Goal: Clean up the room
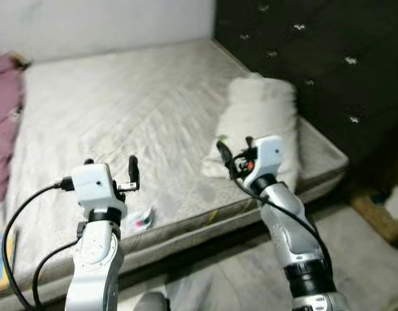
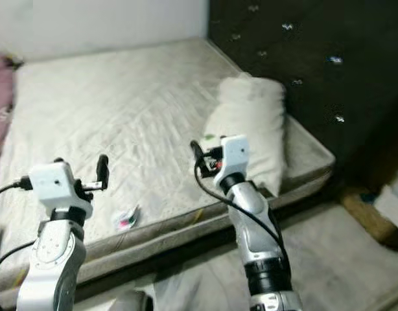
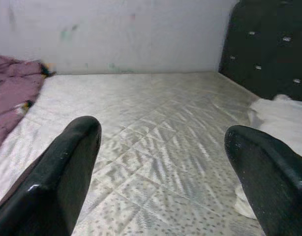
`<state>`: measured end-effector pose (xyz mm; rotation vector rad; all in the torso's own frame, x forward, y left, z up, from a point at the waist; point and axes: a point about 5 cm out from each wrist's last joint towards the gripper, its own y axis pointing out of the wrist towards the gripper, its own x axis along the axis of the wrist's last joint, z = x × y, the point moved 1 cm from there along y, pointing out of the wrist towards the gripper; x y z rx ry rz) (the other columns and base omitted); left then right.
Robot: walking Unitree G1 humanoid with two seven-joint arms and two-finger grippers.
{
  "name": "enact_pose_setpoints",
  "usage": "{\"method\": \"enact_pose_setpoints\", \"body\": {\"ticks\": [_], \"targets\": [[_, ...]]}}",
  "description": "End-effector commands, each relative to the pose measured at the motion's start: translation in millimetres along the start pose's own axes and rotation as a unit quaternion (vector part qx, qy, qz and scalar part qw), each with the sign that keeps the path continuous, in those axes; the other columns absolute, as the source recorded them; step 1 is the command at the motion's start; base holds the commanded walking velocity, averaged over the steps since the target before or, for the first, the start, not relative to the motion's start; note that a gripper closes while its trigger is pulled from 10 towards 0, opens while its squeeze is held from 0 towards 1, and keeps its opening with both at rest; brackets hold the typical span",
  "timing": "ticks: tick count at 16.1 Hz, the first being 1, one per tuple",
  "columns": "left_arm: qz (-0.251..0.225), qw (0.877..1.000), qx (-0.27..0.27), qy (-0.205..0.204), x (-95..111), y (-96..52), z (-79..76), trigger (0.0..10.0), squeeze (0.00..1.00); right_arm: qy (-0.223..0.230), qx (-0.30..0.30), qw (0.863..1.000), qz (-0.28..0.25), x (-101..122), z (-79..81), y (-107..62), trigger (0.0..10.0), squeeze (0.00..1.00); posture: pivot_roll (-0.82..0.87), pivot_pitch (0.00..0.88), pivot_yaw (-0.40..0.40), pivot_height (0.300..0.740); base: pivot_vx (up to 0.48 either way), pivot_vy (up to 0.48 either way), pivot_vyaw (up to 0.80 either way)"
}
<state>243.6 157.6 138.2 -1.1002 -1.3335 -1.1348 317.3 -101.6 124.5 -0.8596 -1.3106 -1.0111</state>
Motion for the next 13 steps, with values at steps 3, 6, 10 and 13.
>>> {"method": "enact_pose_setpoints", "body": {"ticks": [3,6,10,13], "targets": [[0.005,1.000,0.007,-0.006,1.0,-0.9,2.4,10.0,0.00,0.007,0.005,1.000,-0.008,5.2,4.7,4.2,10.0,0.00,0.12,0.058,-0.067,0.740,0.000,0.000,0.78],[0.004,1.000,0.014,-0.011,2.2,0.3,4.0,10.0,0.00,0.005,0.007,1.000,-0.003,3.1,5.2,2.4,10.0,0.00,0.12,0.072,-0.073,0.740,0.000,0.000,0.77],[-0.007,1.000,-0.009,-0.026,6.5,0.8,-0.6,10.0,0.00,0.013,0.005,1.000,-0.004,4.7,4.4,3.6,10.0,0.00,0.11,0.078,-0.080,0.740,0.000,0.000,0.35],[-0.016,0.999,-0.022,-0.039,10.1,-0.4,-3.9,10.0,0.00,0.011,0.003,1.000,-0.005,6.2,2.2,4.3,10.0,0.00,0.11,0.083,-0.082,0.740,0.082,0.000,0.00]]}}
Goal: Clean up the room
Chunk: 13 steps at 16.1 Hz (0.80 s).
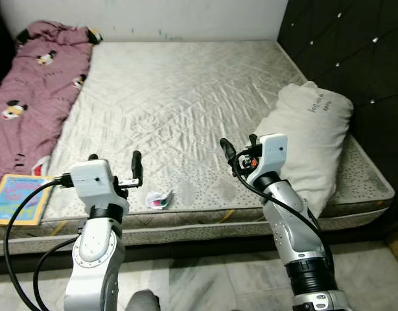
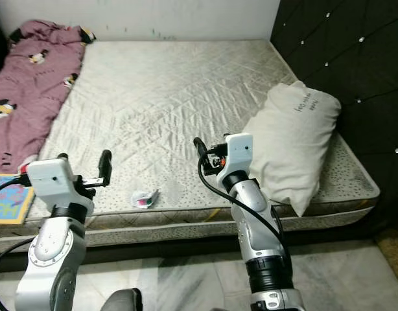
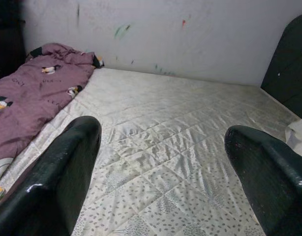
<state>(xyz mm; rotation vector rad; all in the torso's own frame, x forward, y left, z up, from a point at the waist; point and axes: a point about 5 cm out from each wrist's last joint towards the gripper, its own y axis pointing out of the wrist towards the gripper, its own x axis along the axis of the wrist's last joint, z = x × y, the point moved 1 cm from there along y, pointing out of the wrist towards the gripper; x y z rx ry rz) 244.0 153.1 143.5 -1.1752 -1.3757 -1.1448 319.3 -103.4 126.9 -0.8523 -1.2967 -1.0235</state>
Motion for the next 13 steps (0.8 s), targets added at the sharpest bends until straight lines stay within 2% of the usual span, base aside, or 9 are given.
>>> {"method": "enact_pose_setpoints", "body": {"ticks": [1,11,13], "targets": [[-0.012,1.000,-0.003,-0.005,5.6,-0.6,0.2,10.0,0.00,0.001,0.007,1.000,-0.003,3.7,4.4,2.6,10.0,0.00,0.11,0.083,-0.082,0.740,0.296,0.000,0.00],[-0.012,1.000,-0.014,-0.011,5.4,0.0,-1.1,10.0,0.00,-0.005,0.014,1.000,-0.003,3.7,5.8,3.3,10.0,0.00,0.11,0.077,-0.084,0.740,0.381,0.000,0.00],[-0.013,1.000,-0.004,-0.007,5.2,3.1,-2.9,10.0,0.00,-0.005,0.014,1.000,-0.004,4.3,6.0,4.7,10.0,0.00,0.11,0.080,-0.085,0.740,0.000,0.000,0.00]]}}
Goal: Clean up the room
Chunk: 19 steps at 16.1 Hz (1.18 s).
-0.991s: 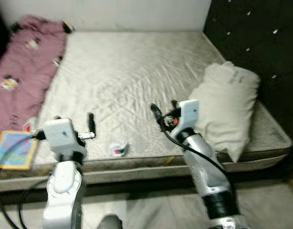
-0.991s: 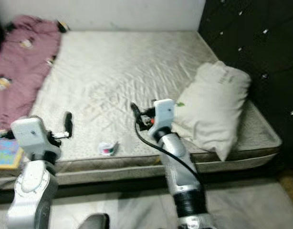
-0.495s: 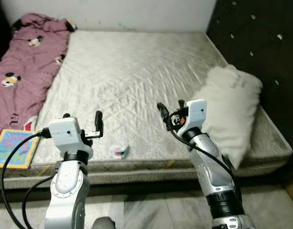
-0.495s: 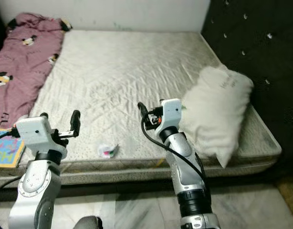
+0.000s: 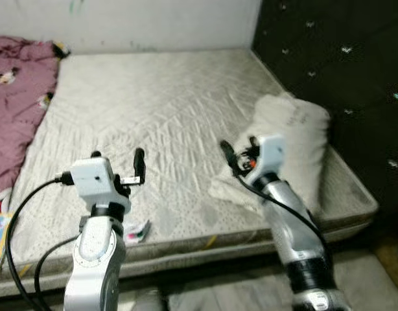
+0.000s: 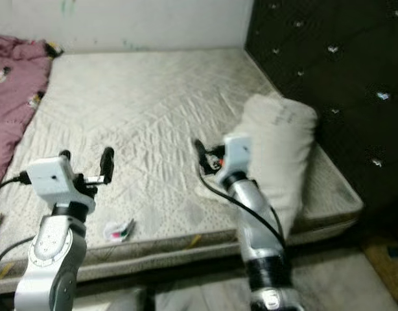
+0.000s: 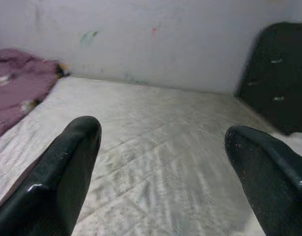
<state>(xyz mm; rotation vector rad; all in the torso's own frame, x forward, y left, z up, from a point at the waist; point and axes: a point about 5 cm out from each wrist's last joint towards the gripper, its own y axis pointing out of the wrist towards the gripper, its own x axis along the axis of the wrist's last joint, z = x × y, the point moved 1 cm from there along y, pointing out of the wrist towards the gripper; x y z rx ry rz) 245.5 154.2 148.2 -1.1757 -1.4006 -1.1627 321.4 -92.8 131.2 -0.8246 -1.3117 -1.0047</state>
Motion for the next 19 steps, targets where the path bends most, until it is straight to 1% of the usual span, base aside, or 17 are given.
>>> {"method": "enact_pose_setpoints", "body": {"ticks": [1,2,5,10,12,16,18,19], "targets": [[-0.001,1.000,-0.001,-0.001,0.5,2.7,-3.7,10.0,0.00,-0.005,-0.002,1.000,-0.001,1.7,-3.7,-0.3,10.0,0.00,0.11,0.087,-0.086,0.740,0.000,0.000,0.00],[-0.003,1.000,-0.005,-0.007,0.8,2.5,-5.1,10.0,0.00,-0.005,-0.002,1.000,-0.001,0.7,-4.1,-1.3,10.0,0.00,0.11,0.092,-0.086,0.740,0.000,0.000,0.00],[0.001,1.000,0.000,-0.018,0.5,3.0,-4.1,10.0,0.00,-0.006,-0.001,1.000,-0.001,1.4,-4.0,-0.9,10.0,0.00,0.11,0.083,-0.088,0.740,0.000,0.471,0.00],[0.003,1.000,0.003,-0.022,-0.3,3.3,-3.4,10.0,0.00,-0.011,0.000,1.000,0.004,-0.8,-4.0,-2.6,10.0,0.00,0.10,0.093,-0.087,0.740,0.000,0.480,0.00],[0.002,1.000,0.006,-0.024,0.4,3.7,-2.9,10.0,0.00,-0.012,0.001,1.000,0.004,-0.6,-3.8,-2.4,10.0,0.00,0.10,0.096,-0.088,0.740,0.000,0.480,0.56],[0.003,0.999,0.014,-0.028,0.0,3.7,-0.4,10.0,0.00,-0.006,0.002,1.000,0.009,-2.3,-3.6,-2.1,10.0,0.00,0.10,0.100,-0.089,0.740,0.000,0.480,0.00],[0.003,0.999,0.017,-0.029,0.1,3.8,0.2,10.0,0.00,-0.014,0.004,1.000,0.008,-1.5,-3.6,-1.7,10.0,0.00,0.10,0.098,-0.089,0.740,0.000,0.480,0.00],[0.003,0.999,0.018,-0.029,0.0,3.9,0.5,10.0,0.00,-0.027,0.005,1.000,0.009,-1.4,-3.5,-1.6,10.0,0.00,0.10,0.097,-0.088,0.740,0.000,0.480,0.79]]}}
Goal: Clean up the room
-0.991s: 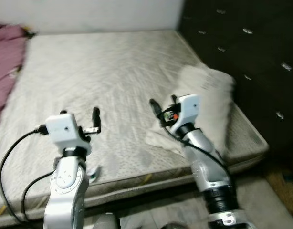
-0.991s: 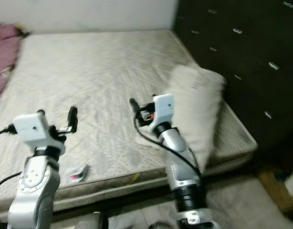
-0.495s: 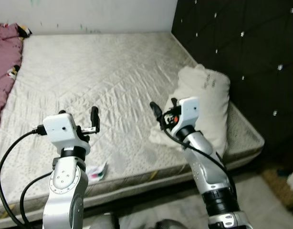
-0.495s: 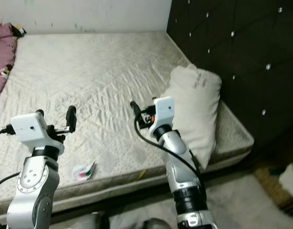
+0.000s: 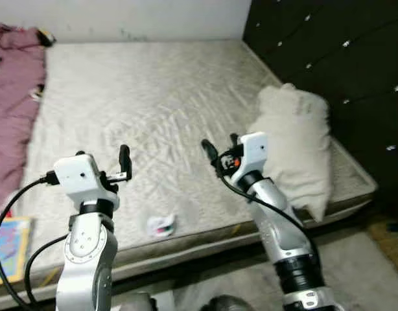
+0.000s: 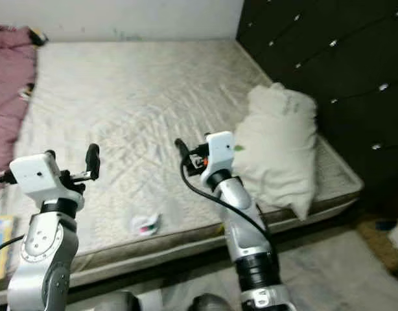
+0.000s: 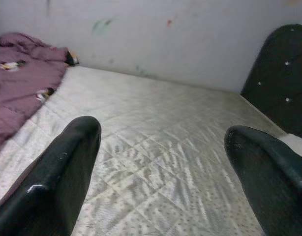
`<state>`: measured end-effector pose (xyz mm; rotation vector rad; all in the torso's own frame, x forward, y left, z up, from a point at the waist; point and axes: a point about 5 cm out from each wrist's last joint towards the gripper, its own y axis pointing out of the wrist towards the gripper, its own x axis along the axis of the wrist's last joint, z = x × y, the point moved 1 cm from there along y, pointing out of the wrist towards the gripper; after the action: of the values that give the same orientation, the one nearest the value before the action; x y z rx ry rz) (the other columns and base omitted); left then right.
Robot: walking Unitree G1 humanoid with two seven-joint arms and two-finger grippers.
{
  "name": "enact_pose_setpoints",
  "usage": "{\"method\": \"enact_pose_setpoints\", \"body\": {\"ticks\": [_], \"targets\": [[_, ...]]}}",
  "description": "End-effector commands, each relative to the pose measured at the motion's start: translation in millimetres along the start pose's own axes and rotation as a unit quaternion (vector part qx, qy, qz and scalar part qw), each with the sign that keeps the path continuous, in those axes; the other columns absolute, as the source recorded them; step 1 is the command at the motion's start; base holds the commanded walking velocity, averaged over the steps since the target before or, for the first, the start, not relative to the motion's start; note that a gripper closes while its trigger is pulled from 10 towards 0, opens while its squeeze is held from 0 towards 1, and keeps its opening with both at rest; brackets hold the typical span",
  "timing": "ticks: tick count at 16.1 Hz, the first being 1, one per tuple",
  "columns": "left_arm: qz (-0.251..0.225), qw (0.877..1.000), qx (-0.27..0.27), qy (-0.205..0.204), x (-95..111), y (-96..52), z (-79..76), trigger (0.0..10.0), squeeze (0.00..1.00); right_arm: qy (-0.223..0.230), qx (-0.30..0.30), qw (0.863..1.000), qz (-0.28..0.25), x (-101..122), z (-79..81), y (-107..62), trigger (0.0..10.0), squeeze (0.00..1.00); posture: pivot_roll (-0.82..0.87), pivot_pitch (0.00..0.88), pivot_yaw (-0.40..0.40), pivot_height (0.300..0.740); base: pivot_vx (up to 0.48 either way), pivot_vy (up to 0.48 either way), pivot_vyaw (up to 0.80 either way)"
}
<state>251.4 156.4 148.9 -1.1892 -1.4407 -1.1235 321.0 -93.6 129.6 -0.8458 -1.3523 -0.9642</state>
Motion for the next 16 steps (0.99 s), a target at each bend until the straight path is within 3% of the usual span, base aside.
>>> {"method": "enact_pose_setpoints", "body": {"ticks": [1,6,16], "targets": [[0.003,1.000,0.007,-0.009,-0.5,-2.3,-1.1,10.0,0.00,-0.001,-0.006,1.000,0.002,-0.3,-2.7,-0.9,10.0,0.00,0.10,0.097,-0.088,0.740,0.000,0.480,0.79],[-0.003,1.000,0.014,-0.006,0.3,-1.7,0.0,10.0,0.00,0.006,-0.010,1.000,0.002,-1.0,-3.5,-0.4,10.0,0.00,0.10,0.087,-0.087,0.740,0.000,0.125,0.62],[0.000,1.000,0.028,0.002,-1.2,-2.1,4.5,10.0,0.00,0.021,-0.016,1.000,-0.007,1.2,-5.5,0.7,10.0,0.00,0.11,0.083,-0.089,0.740,0.000,0.000,0.00]]}}
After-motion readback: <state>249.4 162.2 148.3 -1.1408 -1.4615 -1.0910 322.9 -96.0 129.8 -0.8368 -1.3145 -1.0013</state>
